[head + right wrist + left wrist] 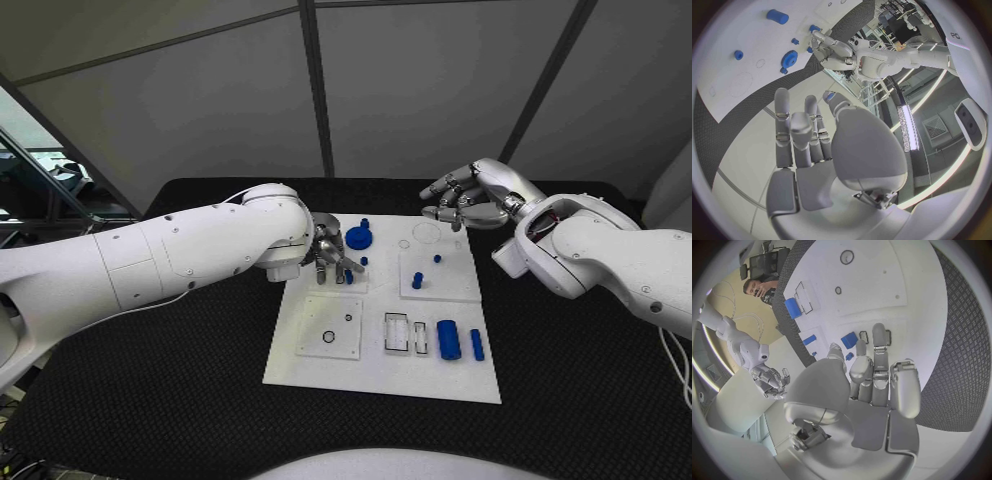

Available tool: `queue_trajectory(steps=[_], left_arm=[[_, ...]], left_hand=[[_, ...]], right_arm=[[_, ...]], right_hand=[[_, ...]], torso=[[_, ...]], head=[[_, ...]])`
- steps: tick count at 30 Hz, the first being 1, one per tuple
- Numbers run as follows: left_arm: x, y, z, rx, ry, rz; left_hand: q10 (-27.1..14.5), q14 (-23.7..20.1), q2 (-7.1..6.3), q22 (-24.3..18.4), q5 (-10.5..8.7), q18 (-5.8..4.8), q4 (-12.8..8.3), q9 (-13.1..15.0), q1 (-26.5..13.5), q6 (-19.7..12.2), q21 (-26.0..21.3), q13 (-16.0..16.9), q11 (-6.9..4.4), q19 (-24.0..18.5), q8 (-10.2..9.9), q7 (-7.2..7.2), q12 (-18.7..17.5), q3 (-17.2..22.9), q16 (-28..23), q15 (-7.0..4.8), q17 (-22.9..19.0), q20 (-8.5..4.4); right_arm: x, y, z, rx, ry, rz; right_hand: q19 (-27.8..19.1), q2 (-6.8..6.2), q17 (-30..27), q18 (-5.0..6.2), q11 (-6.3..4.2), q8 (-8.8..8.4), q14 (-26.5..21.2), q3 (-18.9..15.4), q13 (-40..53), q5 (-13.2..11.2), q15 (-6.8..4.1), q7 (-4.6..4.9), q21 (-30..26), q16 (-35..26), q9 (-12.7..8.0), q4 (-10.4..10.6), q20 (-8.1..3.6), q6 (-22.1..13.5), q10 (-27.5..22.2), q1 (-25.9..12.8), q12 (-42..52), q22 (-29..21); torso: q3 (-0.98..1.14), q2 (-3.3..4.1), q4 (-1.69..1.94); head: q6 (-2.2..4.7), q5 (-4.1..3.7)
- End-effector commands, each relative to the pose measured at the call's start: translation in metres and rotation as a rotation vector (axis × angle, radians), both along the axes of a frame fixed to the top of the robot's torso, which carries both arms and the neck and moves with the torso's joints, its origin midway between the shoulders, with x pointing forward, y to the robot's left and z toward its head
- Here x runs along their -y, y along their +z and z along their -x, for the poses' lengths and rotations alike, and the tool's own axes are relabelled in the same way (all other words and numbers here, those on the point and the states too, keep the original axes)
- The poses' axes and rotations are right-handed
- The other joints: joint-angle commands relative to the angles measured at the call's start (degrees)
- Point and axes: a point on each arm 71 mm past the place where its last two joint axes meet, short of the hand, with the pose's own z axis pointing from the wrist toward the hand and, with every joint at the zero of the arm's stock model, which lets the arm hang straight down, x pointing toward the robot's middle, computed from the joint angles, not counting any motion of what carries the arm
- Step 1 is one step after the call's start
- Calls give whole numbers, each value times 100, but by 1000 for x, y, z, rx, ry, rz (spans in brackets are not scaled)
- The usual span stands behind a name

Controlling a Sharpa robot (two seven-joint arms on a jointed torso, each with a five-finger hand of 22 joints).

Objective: Assemble the parts on the task board

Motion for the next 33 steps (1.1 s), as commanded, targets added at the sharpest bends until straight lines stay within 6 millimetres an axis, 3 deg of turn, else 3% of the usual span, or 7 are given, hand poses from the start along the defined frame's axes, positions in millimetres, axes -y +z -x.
queue_trajectory(steps=[1,23,29,33], left_arm=[[1,0,0,-7,-9,-16],[4,-1,-1,-13,-25,-14],[4,-1,-1,-16,-18,3],[3,-1,0,-25,-15,21]], left_hand=[[7,53,18,571,-4,-907,-34,29,94,-44,34,4,-28,211,27,-3,41,-3,-41,-4,17,1],[-11,80,195,508,2,-890,-213,234,547,-168,-16,-8,-46,170,140,-23,39,295,-140,-13,128,-7],[-20,91,310,504,3,-887,-384,282,903,-219,-27,-9,-82,163,130,-60,29,676,-189,-36,181,-30],[-3,102,243,510,21,-886,-427,332,1058,-218,-34,47,-110,160,113,-90,56,1157,-243,-42,237,-47]], right_arm=[[-1,2,0,3,8,2],[-2,1,-1,1,8,11],[-2,1,-1,2,8,12],[-2,1,-1,2,9,12]], right_hand=[[42,-35,0,86,2,-3,39,46,-9,42,8,18,-43,-12,-7,0,0,16,20,-2,-38,-12],[44,-34,-10,89,-1,0,40,72,-22,85,5,16,-64,-31,-8,-3,-2,19,19,12,-42,-31],[44,-31,-17,89,-2,0,39,81,-25,89,4,16,-69,-40,-9,-4,-3,20,18,18,-44,-35],[44,-31,-17,89,-2,0,39,81,-25,89,4,16,-69,-40,-9,-4,-3,20,18,18,-44,-35]], torso=[[1,-3,-1],[0,2,3],[-1,3,2],[0,1,4]], head=[[-5,-2],[-1,-9],[-14,-11],[-20,-10]])
